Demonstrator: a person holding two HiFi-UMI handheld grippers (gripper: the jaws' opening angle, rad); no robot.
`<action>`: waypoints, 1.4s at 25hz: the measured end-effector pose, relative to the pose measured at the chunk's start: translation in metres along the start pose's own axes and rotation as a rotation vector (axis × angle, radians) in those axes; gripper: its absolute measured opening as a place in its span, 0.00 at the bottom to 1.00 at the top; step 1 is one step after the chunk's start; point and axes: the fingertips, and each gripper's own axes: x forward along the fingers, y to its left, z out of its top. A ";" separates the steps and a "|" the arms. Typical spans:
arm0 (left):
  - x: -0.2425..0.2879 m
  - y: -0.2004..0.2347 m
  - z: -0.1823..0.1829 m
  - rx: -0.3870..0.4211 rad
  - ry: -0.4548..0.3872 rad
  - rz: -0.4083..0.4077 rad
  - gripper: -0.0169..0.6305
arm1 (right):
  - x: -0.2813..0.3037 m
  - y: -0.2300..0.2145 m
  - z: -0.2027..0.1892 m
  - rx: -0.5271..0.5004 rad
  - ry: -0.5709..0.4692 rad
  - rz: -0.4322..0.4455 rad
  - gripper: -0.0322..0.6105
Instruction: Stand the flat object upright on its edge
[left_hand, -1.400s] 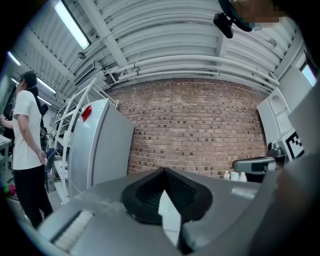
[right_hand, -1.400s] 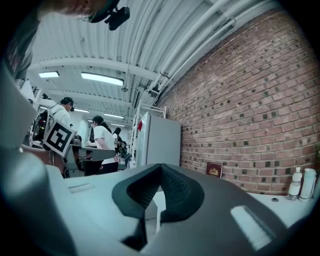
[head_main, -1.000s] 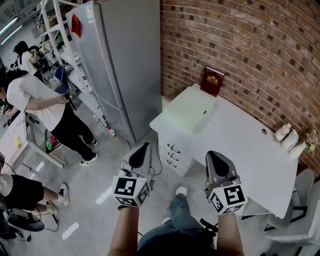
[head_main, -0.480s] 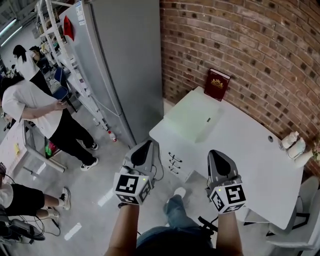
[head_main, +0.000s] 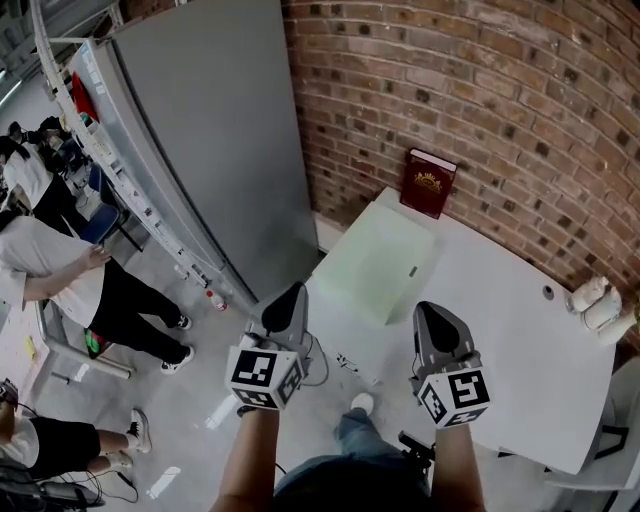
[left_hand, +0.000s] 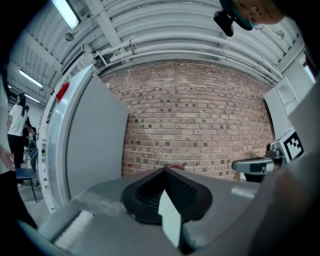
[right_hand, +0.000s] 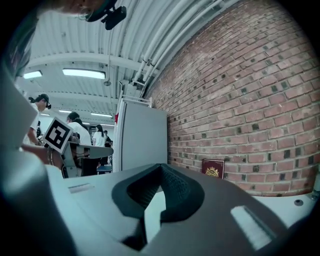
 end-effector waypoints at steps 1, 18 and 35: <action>0.014 0.003 0.000 0.001 0.004 -0.012 0.02 | 0.009 -0.008 0.000 0.004 -0.001 -0.012 0.05; 0.163 0.012 -0.027 -0.020 0.077 -0.145 0.02 | 0.089 -0.097 -0.026 0.026 0.066 -0.143 0.05; 0.248 0.053 -0.038 -0.006 0.146 -0.321 0.02 | 0.127 -0.123 -0.034 0.050 0.090 -0.400 0.05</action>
